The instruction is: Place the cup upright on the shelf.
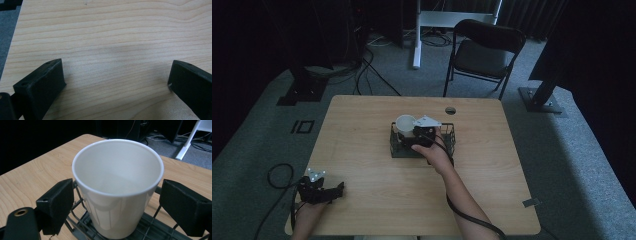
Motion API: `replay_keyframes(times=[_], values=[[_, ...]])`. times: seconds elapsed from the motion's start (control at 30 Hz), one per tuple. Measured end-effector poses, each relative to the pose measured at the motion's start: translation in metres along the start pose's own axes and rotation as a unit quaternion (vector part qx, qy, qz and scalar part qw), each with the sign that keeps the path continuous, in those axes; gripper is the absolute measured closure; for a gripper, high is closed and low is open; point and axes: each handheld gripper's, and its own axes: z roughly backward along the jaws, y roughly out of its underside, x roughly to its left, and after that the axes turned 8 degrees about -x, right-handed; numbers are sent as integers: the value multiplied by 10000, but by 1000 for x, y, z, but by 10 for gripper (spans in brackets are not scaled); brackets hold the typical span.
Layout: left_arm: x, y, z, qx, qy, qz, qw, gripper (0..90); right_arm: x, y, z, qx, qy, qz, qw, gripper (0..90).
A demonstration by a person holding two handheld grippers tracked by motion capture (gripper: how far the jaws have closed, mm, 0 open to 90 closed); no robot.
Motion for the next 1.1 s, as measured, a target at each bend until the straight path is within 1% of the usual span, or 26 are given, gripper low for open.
replay_keyframes(times=[0.1,0.33,0.47,0.53,0.7,0.87,0.97,1.1], values=[[0,0,0,0,2,-2,10000,9,-1,0,3,-26,16,24,10000,124],[0,0,0,0,0,1,10000,9,-4,4,12,-49,-2,-21,10000,125],[0,0,0,0,1,-1,10000,9,-5,4,17,-106,-31,-66,9999,124],[0,0,0,0,1,0,10000,9,-9,4,22,-141,-44,-124,9998,125],[0,0,0,1,1,-2,10000,9,-12,6,29,-152,-11,-76,9999,125],[0,0,0,0,0,2,10000,9,-16,7,39,-208,-63,-14,9998,125],[0,0,0,0,1,-1,10000,9,-17,8,44,-218,-53,21,9997,125],[0,0,0,0,1,0,10000,9,-22,9,52,-290,-13,-23,9996,125]])
